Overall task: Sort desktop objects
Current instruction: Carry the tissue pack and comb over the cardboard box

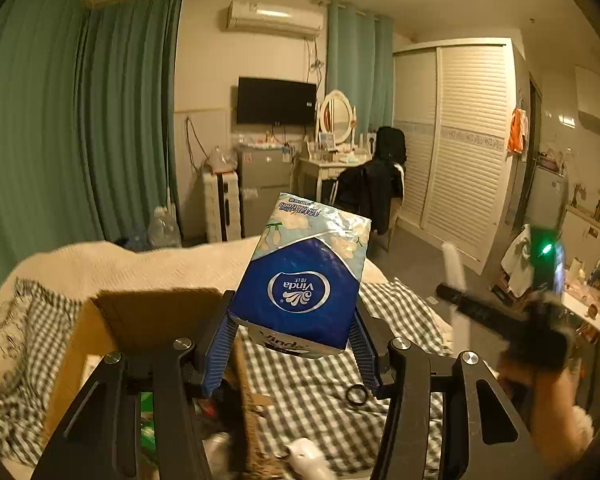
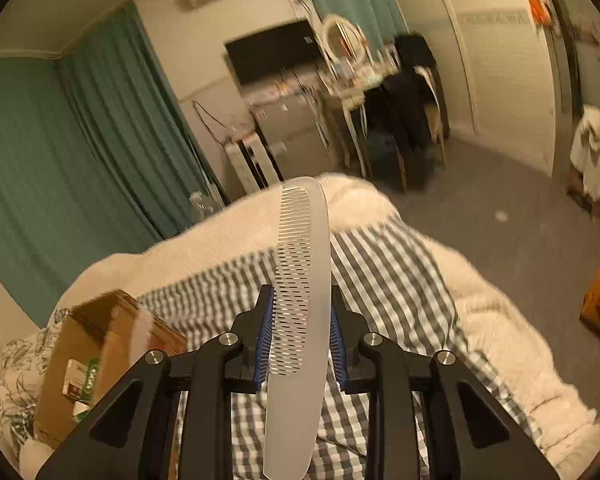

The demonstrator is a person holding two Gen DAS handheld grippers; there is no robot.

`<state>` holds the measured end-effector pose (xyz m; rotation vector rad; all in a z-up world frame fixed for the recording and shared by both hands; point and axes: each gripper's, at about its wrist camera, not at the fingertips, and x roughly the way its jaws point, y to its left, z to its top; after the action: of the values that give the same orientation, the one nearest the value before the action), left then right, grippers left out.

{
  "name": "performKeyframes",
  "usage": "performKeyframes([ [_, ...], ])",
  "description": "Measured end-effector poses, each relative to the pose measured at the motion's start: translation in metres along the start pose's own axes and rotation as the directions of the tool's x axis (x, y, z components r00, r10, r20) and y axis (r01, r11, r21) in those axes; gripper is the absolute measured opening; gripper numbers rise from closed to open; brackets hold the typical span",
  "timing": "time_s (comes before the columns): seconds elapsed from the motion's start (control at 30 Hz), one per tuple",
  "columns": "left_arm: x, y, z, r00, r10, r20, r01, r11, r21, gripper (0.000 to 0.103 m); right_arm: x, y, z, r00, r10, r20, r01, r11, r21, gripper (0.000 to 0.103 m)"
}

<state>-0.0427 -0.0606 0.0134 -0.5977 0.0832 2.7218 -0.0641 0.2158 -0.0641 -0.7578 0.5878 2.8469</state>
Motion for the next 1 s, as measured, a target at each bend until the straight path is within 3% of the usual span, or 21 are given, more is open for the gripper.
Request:
performKeyframes([
  [0.13,-0.003,0.02,-0.007,1.0,0.0,0.011,0.0,1.0,-0.012,0.054,-0.017,0.02,0.006,0.998,0.029,0.047,-0.027,0.999,-0.041,0.025],
  [0.47,-0.001,0.07,-0.019,0.995,0.098,0.013,-0.097,0.994,-0.051,0.054,-0.027,0.085,-0.004,0.976,0.202,0.082,-0.192,0.975,-0.115,0.025],
  [0.77,-0.005,0.105,-0.023,0.986,0.166,0.005,-0.165,0.983,-0.08,0.054,-0.018,0.133,-0.023,0.95,0.312,0.034,-0.3,0.934,-0.192,0.025],
  [1.0,0.006,0.135,-0.033,0.979,0.197,-0.051,-0.202,0.971,-0.129,0.054,-0.001,0.164,-0.037,0.933,0.36,-0.026,-0.355,0.905,-0.234,0.025],
])
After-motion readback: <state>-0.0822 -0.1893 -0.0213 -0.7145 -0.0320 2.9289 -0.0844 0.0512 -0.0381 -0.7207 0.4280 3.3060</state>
